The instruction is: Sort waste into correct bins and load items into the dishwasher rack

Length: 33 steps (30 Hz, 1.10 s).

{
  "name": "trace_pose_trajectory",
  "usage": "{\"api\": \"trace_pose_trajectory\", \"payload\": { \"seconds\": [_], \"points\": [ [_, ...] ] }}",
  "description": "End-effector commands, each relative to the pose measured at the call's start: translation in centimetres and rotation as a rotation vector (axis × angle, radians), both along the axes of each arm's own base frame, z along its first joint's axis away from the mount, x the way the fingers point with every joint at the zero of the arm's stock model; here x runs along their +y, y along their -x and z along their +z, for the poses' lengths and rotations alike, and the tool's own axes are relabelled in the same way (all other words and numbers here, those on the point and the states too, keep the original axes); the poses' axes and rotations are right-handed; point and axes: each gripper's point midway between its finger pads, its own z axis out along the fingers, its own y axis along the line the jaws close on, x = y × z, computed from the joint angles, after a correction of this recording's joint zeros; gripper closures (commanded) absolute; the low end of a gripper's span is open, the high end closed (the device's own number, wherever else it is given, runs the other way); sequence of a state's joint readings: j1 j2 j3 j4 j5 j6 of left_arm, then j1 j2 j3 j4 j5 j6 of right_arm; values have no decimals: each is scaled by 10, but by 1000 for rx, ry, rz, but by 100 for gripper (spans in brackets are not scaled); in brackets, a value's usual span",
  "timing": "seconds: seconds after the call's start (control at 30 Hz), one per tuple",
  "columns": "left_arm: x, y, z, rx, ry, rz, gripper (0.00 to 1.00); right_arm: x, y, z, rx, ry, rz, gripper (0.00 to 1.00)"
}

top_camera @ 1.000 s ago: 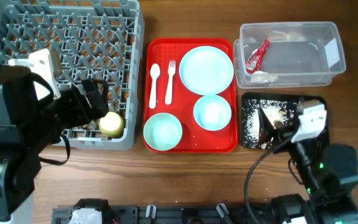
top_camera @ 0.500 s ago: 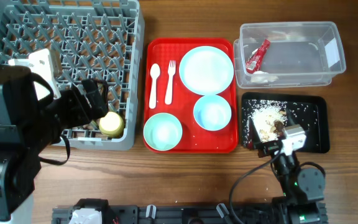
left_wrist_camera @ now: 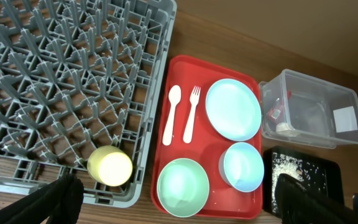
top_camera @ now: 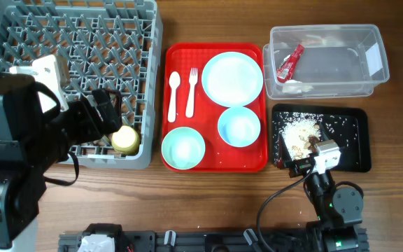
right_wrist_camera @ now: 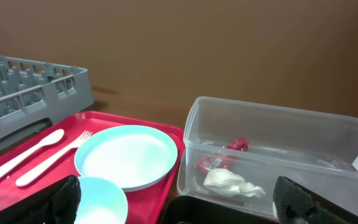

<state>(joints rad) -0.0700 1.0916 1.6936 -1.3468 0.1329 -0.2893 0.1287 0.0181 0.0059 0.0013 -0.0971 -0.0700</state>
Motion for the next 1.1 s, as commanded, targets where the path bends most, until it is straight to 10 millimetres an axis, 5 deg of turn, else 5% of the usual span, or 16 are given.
{"api": "trace_pose_trajectory", "payload": {
  "seconds": [0.0,0.13,0.23,0.33,0.43,0.53,0.63,0.8,0.93,1.07],
  "points": [
    [-1,2,5,-19,-3,-16,0,0,1,4,-20,6,0,0],
    [-14,4,8,-9,88,-40,0,0,1,4,-20,6,0,0],
    [-49,-10,13,-18,184,-195,0,0,1,4,-20,6,0,0],
    [-91,-27,-30,164,147,-308,0,0,1,4,-20,6,0,0],
    [-125,-51,-105,374,-59,-345,2,0,1,4,-20,6,0,0],
    [-150,-65,-160,531,-100,-348,15,0,1,4,-20,6,0,0],
    [-166,-71,-215,690,-119,-327,38,-1,1,4,-20,6,0,0],
    [-201,-69,-289,872,-80,-397,47,-1,1,3,-17,7,0,0],
    [-223,-68,-302,822,-125,-503,46,0,1,3,-17,7,0,0],
    [-223,-69,-310,789,-212,-499,53,-1,1,3,-17,6,0,0]
  ]
}}
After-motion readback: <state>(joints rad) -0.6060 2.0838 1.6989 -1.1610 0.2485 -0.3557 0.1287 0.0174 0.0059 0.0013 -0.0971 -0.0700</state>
